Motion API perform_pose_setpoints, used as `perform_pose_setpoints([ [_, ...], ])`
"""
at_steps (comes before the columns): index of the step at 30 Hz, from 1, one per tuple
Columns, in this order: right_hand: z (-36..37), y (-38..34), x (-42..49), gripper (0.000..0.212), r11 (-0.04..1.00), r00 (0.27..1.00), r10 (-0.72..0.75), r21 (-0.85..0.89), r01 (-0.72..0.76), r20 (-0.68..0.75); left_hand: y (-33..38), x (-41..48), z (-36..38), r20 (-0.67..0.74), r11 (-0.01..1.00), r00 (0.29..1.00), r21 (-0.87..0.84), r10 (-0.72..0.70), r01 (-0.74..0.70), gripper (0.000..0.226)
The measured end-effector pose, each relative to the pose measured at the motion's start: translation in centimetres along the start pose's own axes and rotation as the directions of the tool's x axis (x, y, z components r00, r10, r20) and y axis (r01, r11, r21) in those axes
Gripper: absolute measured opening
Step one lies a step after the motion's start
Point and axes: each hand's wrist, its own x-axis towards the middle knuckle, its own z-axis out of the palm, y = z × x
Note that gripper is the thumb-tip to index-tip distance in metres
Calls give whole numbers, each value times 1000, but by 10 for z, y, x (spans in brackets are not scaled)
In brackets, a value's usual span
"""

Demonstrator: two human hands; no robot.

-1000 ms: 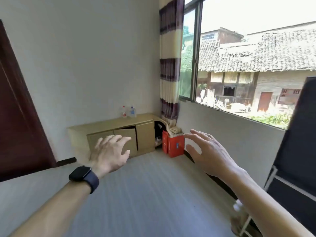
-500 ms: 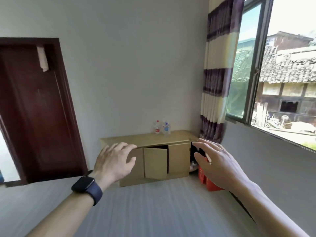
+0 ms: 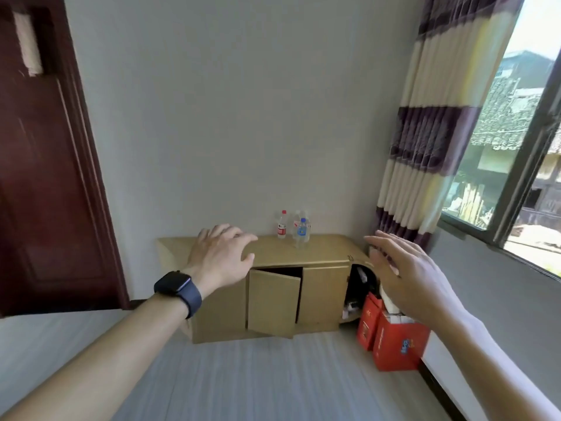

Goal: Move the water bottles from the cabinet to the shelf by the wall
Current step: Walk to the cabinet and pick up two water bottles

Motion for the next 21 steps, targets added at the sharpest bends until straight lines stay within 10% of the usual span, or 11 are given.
perform_pose_setpoints([
  [21, 257, 223, 404, 37, 996, 992, 67, 45, -72, 110, -89, 426, 234, 109, 991, 985, -23, -132, 136, 47],
])
